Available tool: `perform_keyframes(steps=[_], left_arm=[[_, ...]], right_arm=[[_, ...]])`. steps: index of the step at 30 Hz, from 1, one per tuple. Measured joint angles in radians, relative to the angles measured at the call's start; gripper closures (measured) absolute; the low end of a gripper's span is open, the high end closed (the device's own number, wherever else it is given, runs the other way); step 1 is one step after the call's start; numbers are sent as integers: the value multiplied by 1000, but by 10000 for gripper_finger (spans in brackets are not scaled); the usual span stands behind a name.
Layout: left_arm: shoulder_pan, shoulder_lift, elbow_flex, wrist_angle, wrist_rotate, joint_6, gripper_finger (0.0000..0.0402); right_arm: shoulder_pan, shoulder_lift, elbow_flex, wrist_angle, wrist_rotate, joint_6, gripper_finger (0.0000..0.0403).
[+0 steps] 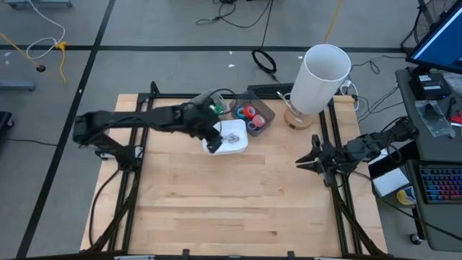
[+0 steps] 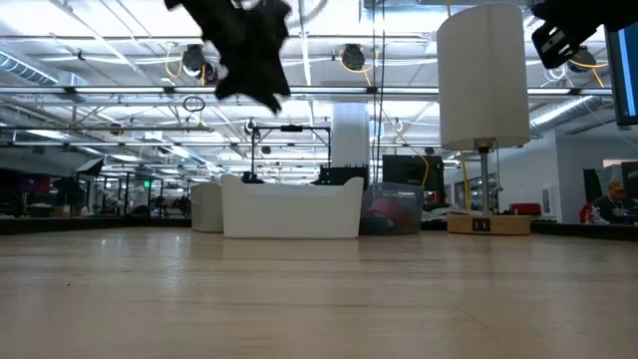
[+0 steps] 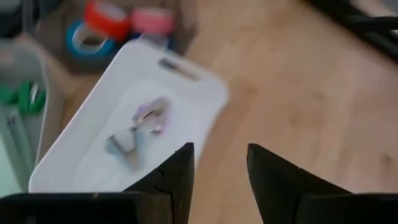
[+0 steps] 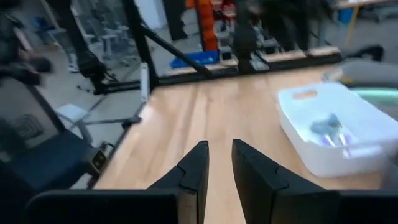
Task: Pick and place Stapler, Stapler remover, tape
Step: Return to Home Position
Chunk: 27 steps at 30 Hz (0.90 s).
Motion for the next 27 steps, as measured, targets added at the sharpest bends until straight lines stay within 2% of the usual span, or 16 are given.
perform_keyframes(steps=[3,8,11,14,22,27], left_arm=[[-65,-76,0,-7,-39,35,252],[-157,-166,-3,-13,-134,62,252],[-187,-233,-59,1,-189,44,252],[-198,-315,-170,62,-219,-24,252],[-312,-535,-554,485,-255,-58,252],[-366,-670,-754,606,-307,-116,252]], right_arm=[[-40,-5,0,-59,-9,33,337],[-108,-76,0,-125,-111,66,337],[-136,-145,0,-140,-132,64,337],[-146,-210,0,-170,-131,65,337],[-145,-293,-102,-140,-129,95,337],[-145,-345,-174,-141,-128,142,337]])
